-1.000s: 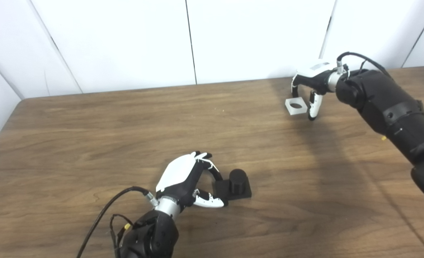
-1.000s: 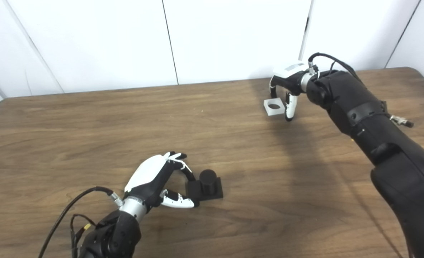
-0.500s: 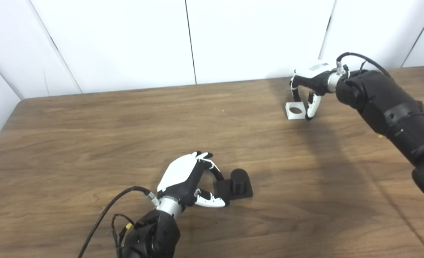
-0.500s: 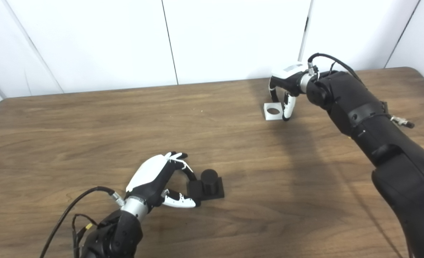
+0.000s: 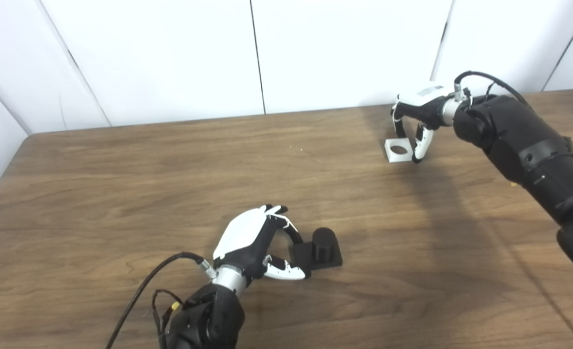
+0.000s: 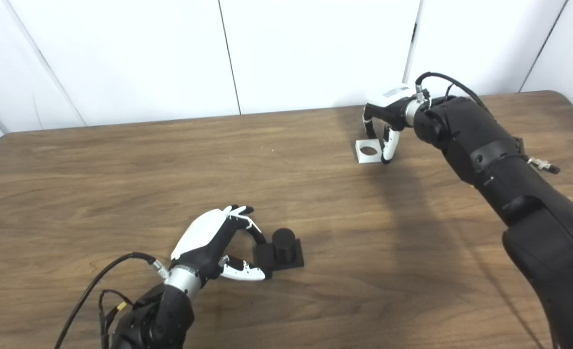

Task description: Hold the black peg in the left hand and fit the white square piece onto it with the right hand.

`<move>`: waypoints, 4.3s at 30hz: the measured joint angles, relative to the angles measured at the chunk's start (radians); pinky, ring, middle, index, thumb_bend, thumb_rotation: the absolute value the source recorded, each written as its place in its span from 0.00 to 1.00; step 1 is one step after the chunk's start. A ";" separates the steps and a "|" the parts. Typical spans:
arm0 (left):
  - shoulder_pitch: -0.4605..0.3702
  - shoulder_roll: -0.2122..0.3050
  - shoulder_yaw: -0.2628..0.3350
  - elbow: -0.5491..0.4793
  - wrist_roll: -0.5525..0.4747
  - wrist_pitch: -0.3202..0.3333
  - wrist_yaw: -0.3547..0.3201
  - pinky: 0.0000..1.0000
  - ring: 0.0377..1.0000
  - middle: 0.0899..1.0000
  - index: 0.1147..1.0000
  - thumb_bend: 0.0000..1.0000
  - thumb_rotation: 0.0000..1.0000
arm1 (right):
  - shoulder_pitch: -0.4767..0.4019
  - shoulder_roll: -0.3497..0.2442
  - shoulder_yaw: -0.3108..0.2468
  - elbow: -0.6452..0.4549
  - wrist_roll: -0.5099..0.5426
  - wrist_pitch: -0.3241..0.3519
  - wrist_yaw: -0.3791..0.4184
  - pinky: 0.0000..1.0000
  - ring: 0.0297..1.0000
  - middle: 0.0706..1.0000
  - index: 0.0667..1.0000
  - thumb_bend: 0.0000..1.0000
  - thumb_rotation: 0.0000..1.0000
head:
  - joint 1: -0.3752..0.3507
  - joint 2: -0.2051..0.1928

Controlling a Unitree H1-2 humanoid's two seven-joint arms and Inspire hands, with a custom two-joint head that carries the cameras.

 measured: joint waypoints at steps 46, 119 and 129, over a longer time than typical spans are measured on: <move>0.000 0.004 -0.002 0.008 0.028 -0.002 -0.002 1.00 1.00 0.93 0.49 0.50 0.35 | -0.007 0.011 -0.004 -0.002 -0.005 0.029 0.069 1.00 1.00 0.92 0.69 1.00 0.24 | 0.000 0.002; -0.001 0.038 -0.046 0.044 0.050 -0.021 0.102 1.00 1.00 0.92 0.49 0.56 0.30 | -0.007 0.037 -0.017 -0.009 -0.007 0.042 0.078 1.00 1.00 0.89 0.55 0.89 0.19 | -0.009 0.012; -0.001 0.036 -0.044 0.044 0.049 -0.019 0.102 1.00 1.00 0.92 0.48 0.57 0.28 | -0.007 0.037 -0.010 -0.006 -0.010 0.038 0.052 1.00 1.00 0.87 0.45 0.53 0.14 | -0.008 0.012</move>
